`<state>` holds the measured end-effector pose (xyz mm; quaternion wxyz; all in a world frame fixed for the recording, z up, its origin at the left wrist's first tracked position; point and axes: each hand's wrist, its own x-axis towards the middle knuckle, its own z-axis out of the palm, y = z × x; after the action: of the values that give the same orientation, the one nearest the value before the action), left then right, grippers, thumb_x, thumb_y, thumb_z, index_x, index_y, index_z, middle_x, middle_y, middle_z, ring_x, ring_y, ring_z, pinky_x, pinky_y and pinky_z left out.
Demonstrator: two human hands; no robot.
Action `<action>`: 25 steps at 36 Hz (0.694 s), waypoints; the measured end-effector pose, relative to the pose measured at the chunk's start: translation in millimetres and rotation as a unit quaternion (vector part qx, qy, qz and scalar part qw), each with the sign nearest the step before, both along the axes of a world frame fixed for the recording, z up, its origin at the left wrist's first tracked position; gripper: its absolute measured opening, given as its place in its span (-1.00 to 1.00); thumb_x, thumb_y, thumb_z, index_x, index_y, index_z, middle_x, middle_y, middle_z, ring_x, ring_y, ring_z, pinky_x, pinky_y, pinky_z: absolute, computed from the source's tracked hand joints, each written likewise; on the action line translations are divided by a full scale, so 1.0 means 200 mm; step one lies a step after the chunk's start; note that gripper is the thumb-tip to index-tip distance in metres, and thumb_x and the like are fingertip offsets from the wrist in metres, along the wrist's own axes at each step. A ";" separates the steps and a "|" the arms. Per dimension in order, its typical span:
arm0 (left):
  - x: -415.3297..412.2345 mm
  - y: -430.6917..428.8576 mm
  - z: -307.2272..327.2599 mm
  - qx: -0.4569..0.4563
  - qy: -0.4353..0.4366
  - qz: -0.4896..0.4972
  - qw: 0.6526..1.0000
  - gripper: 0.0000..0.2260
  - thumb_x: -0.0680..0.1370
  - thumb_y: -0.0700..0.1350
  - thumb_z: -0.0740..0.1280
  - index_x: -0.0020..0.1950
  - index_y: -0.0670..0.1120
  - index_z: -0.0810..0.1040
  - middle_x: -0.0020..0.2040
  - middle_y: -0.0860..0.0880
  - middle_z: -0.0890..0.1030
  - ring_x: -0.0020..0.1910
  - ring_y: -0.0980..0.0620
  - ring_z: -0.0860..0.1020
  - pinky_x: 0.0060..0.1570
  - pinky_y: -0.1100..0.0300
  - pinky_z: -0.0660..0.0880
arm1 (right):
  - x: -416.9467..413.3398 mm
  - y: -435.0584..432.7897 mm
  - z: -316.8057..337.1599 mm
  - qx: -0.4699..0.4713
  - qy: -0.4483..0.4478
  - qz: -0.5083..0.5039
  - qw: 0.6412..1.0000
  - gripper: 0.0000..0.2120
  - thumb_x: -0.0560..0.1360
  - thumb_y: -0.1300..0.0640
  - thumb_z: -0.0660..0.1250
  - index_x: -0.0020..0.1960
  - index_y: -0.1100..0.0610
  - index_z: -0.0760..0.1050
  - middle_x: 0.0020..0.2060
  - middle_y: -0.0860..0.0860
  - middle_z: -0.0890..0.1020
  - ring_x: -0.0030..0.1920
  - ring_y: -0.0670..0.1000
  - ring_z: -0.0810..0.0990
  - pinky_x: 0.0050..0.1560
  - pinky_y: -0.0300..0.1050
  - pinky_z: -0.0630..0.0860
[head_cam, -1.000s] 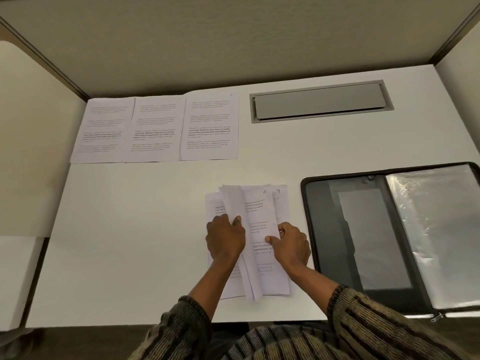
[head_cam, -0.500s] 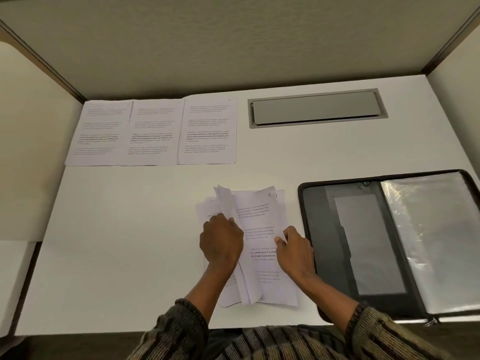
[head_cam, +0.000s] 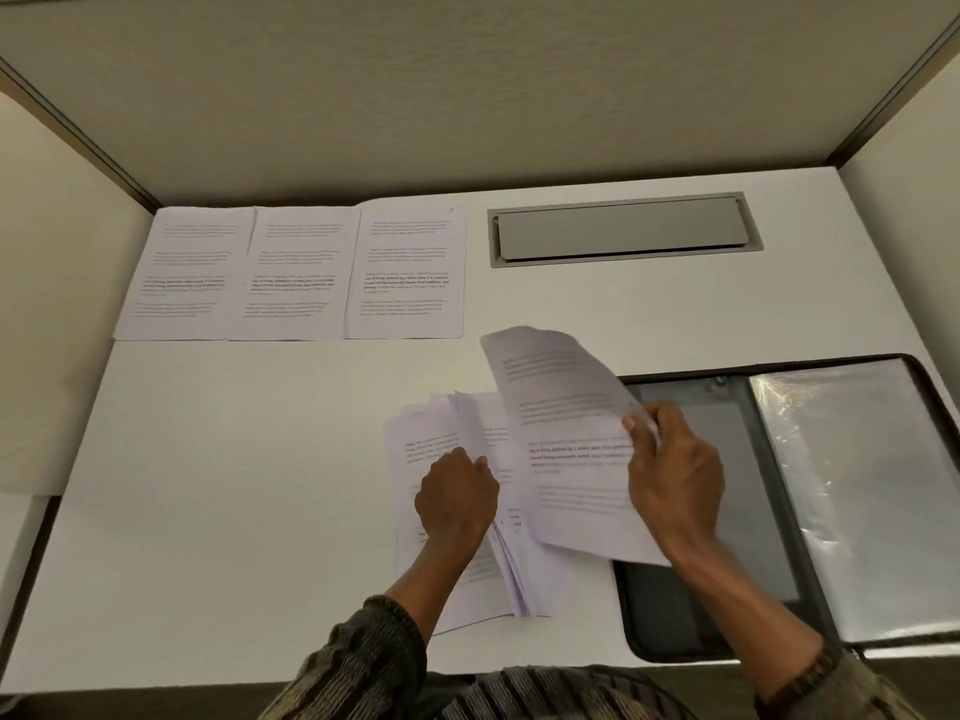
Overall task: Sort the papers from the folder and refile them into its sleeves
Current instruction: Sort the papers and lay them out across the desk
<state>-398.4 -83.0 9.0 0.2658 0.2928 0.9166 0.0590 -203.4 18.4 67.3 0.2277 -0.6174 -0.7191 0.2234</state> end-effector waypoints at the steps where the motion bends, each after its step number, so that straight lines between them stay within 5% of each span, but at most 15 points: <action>1: 0.00 0.00 0.00 0.004 -0.007 -0.002 1.000 -0.67 0.72 0.12 0.22 0.15 -0.11 0.61 0.07 -0.05 0.67 0.03 -0.08 0.66 -0.01 0.03 0.59 | 0.01 0.05 0.01 0.003 0.010 -0.002 1.000 -0.85 0.69 0.06 0.31 -0.01 0.12 0.48 -0.28 -0.01 0.61 -0.40 0.00 0.53 -0.45 -0.17 0.40; 7: 0.02 0.02 -0.01 0.009 -0.037 0.010 0.999 -0.31 0.53 0.57 0.08 -0.15 -0.04 0.56 -0.19 0.01 0.65 -0.21 0.02 0.62 -0.27 0.11 0.49 | 0.01 0.31 0.05 -0.041 0.096 -0.019 0.994 -0.86 0.68 0.07 0.34 0.05 0.14 0.52 -0.13 -0.01 0.67 -0.23 -0.06 0.63 -0.33 -0.15 0.49; 11: 0.00 0.05 0.03 -0.011 -0.065 0.036 0.997 -0.07 0.40 0.71 -0.06 -0.13 -0.11 0.63 -0.22 -0.03 0.68 -0.30 0.01 0.57 -0.34 0.13 0.35 | 0.00 0.42 0.08 -0.051 0.145 -0.035 0.987 -0.85 0.68 0.05 0.34 0.06 0.14 0.52 -0.12 -0.04 0.67 -0.19 -0.09 0.65 -0.28 -0.18 0.52; 16: -0.03 0.13 0.09 0.003 -0.113 0.060 0.992 -0.24 0.48 0.64 -0.07 -0.32 -0.03 0.39 -0.32 0.02 0.57 -0.29 0.00 0.56 -0.25 0.08 0.43 | -0.02 0.53 0.12 -0.061 0.166 -0.032 0.984 -0.90 0.68 0.05 0.34 0.06 0.08 0.52 -0.14 -0.25 0.61 -0.19 -0.20 0.62 -0.28 -0.26 0.48; 20: -0.10 0.24 0.11 0.126 -0.218 0.096 0.963 -0.15 0.47 0.63 0.02 -0.08 -0.12 0.64 -0.14 0.02 0.73 -0.13 0.00 0.69 0.04 -0.07 0.66 | -0.07 0.61 0.11 -0.090 0.178 -0.030 0.979 -0.87 0.68 0.04 0.34 0.06 0.10 0.53 -0.13 -0.15 0.66 -0.18 -0.15 0.64 -0.28 -0.22 0.50; 23: -0.15 0.36 0.16 0.200 -0.304 0.123 0.923 -0.33 0.49 0.54 0.18 0.03 -0.05 0.65 -0.07 0.06 0.74 -0.12 0.07 0.72 0.00 0.00 0.71 | -0.13 0.67 0.09 -0.108 0.195 -0.028 0.974 -0.87 0.68 0.03 0.35 0.06 0.10 0.55 -0.10 -0.08 0.70 -0.16 -0.07 0.69 -0.24 -0.13 0.57; 25: -0.20 0.45 0.16 0.229 -0.287 0.110 0.924 -0.44 0.53 0.47 0.30 0.01 -0.03 0.64 -0.08 0.06 0.73 -0.12 0.04 0.71 -0.01 -0.01 0.71 | -0.18 0.72 0.06 -0.118 0.207 -0.026 0.971 -0.87 0.67 0.04 0.36 0.06 0.10 0.55 -0.09 -0.06 0.71 -0.14 -0.04 0.70 -0.21 -0.10 0.60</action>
<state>-438.7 6.6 41.8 0.4354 0.2136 0.7889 0.3775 -240.0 162.6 79.4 0.3032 -0.5988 -0.6081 0.4239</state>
